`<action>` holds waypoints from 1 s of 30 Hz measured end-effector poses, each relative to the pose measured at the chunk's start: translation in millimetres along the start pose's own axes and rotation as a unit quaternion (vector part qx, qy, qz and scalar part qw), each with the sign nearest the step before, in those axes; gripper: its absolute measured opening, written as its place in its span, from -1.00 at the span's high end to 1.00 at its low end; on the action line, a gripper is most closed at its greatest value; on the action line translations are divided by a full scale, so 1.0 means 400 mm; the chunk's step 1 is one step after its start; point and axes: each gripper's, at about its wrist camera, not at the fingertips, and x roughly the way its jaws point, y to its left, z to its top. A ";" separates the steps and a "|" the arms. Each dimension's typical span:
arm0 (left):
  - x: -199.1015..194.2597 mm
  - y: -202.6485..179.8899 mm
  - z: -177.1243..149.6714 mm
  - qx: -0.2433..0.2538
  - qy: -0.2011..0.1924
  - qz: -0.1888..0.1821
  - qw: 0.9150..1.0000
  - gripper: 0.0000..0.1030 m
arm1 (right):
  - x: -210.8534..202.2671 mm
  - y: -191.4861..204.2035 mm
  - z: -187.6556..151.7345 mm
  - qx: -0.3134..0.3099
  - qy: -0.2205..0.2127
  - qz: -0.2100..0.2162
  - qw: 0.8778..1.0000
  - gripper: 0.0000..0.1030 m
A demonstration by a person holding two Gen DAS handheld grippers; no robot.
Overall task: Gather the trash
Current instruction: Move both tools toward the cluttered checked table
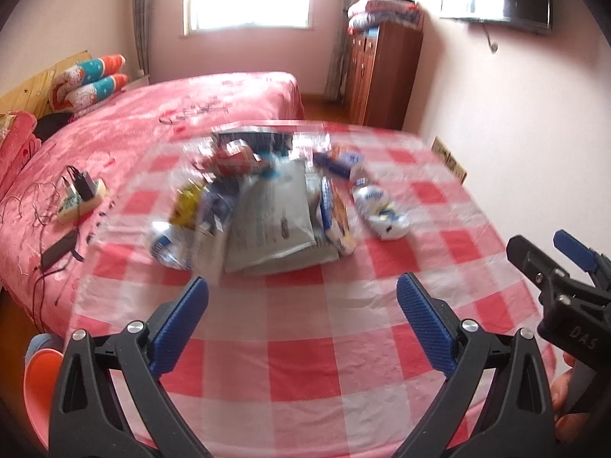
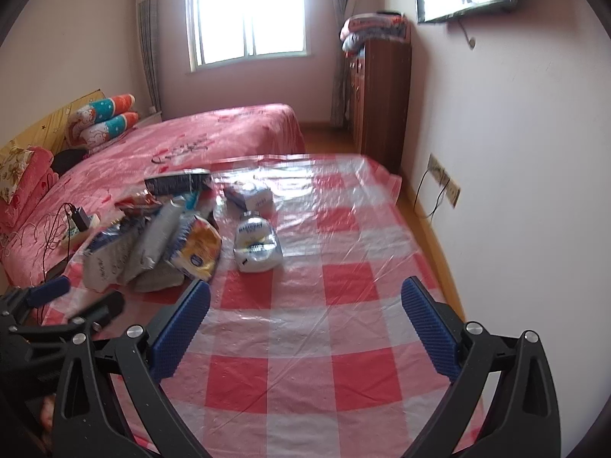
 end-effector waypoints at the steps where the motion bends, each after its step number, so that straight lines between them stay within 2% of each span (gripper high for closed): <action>1: -0.023 0.006 -0.003 -0.001 -0.007 -0.001 1.000 -0.93 | -0.011 0.003 0.002 -0.001 -0.005 -0.001 1.000 -0.92; 6: -0.125 0.039 0.004 -0.008 -0.047 -0.005 0.999 -0.93 | -0.084 0.008 0.008 0.002 -0.032 -0.016 0.999 -0.92; 12: -0.202 0.065 -0.001 -0.013 -0.082 0.000 0.997 -0.93 | -0.141 0.016 0.013 -0.001 -0.064 -0.021 0.998 -0.92; 26: -0.325 0.071 -0.020 0.007 -0.144 0.006 0.990 -0.93 | -0.229 0.037 0.024 -0.012 -0.120 -0.009 0.993 -0.92; 30: -0.348 0.075 -0.027 0.006 -0.161 0.013 0.987 -0.93 | -0.241 0.047 0.018 -0.021 -0.122 -0.013 0.992 -0.92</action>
